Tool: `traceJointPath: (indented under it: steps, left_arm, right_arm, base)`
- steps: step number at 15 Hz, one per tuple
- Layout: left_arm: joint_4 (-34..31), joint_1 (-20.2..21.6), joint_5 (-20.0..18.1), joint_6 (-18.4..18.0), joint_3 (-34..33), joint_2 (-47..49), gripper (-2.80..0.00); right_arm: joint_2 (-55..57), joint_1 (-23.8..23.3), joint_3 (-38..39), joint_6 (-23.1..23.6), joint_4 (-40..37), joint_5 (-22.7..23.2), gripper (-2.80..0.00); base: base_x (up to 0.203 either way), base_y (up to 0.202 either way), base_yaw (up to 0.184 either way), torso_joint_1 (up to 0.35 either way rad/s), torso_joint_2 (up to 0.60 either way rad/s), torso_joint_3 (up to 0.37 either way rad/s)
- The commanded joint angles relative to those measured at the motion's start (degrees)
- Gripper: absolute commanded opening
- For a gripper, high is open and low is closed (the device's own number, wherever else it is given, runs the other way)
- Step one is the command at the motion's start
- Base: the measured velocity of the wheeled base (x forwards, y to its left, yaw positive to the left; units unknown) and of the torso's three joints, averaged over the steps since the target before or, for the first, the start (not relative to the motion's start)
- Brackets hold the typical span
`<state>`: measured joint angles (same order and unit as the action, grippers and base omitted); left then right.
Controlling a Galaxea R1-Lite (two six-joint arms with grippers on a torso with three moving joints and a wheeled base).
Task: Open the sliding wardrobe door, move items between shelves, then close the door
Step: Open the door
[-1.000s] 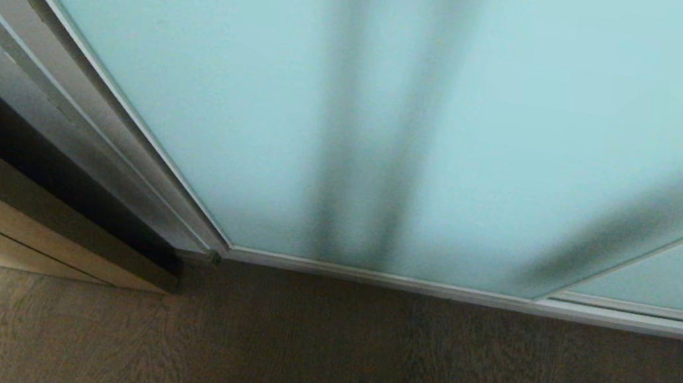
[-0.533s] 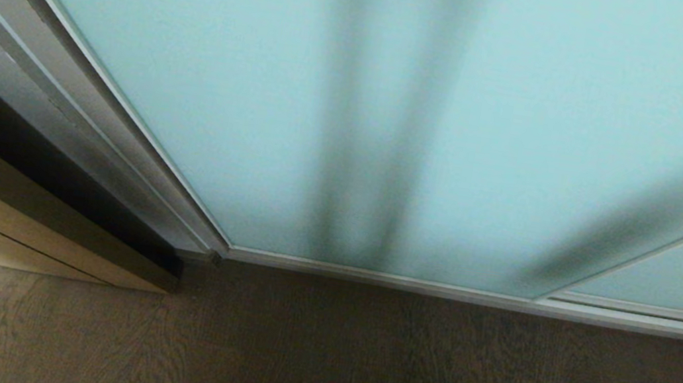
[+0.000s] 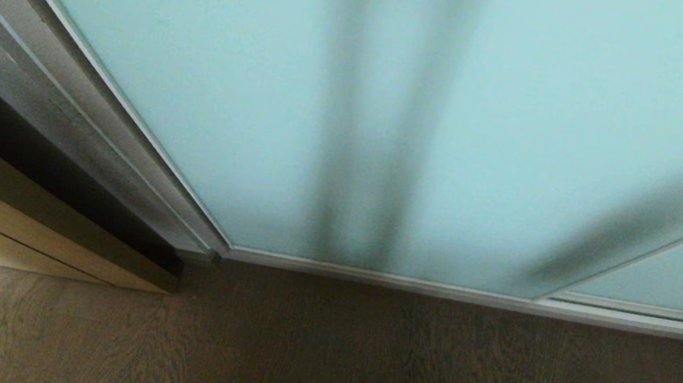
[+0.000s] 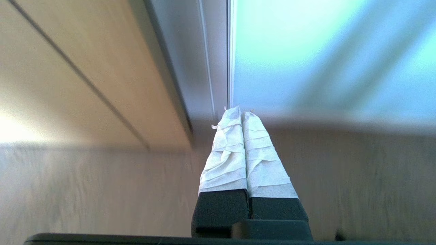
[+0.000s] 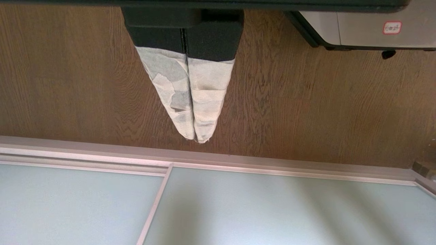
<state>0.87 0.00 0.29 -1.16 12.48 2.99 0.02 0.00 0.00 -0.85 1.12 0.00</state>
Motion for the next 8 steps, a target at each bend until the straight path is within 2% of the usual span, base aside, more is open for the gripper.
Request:
traceJointPath:
  steps: [1, 3, 8]
  left_arm:
    - [1.74, 0.00, 0.36, -0.31, 7.93, 7.79, -2.80]
    - [9.06, 0.17, 0.60, -1.01, 11.07, 17.15, -2.80]
    - [40.07, 0.58, 3.85, -1.30, 20.18, 42.86, -2.80]
  right_arm:
    - [-0.02, 0.00, 0.00, -0.03, 0.02, 0.00, -2.80]
    - [-0.02, 0.00, 0.00, -0.03, 0.02, 0.00, -2.80]
    - [-0.02, 0.00, 0.00, -0.03, 0.02, 0.00, -2.80]
  base:
    - [0.000, 0.000, 0.000, 0.000, 0.00, 0.000]
    - [0.000, 0.000, 0.000, 0.000, 0.00, 0.000]
    - [0.000, 0.000, 0.000, 0.000, 0.00, 0.000]
